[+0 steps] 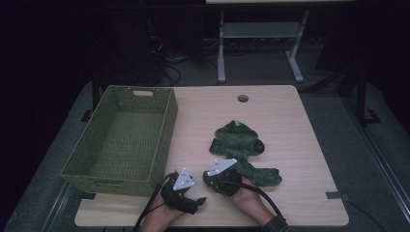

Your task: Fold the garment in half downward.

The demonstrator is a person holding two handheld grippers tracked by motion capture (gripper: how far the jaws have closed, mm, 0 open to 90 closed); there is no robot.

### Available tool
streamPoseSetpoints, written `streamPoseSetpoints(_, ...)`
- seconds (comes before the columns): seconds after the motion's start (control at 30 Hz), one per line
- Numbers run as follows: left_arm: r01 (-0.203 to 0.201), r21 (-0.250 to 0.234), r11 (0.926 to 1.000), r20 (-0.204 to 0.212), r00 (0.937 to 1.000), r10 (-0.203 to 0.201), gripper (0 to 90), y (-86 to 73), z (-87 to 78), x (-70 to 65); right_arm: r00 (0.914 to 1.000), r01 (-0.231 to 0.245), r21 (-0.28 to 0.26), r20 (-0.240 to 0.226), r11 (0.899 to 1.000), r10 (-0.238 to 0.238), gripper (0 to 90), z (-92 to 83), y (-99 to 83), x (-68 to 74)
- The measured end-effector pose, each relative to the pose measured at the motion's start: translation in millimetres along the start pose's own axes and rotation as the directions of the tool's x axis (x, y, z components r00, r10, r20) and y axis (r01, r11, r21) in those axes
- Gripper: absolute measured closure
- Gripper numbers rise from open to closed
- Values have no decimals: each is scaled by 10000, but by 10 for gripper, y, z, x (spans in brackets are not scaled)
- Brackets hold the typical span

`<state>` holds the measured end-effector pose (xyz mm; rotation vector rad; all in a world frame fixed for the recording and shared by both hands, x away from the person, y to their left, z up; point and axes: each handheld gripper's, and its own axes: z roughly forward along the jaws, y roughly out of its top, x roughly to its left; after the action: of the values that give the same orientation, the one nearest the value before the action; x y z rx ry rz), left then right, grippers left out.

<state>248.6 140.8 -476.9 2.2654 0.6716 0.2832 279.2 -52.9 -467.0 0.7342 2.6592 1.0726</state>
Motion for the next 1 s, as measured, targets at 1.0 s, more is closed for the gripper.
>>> streamPoseSetpoints(1.0,42,-36,10000,-6,10000,-42,128,3,4,0,9837,-1670,-2204,-1029,9610,1473,854,-777,-163,-394)
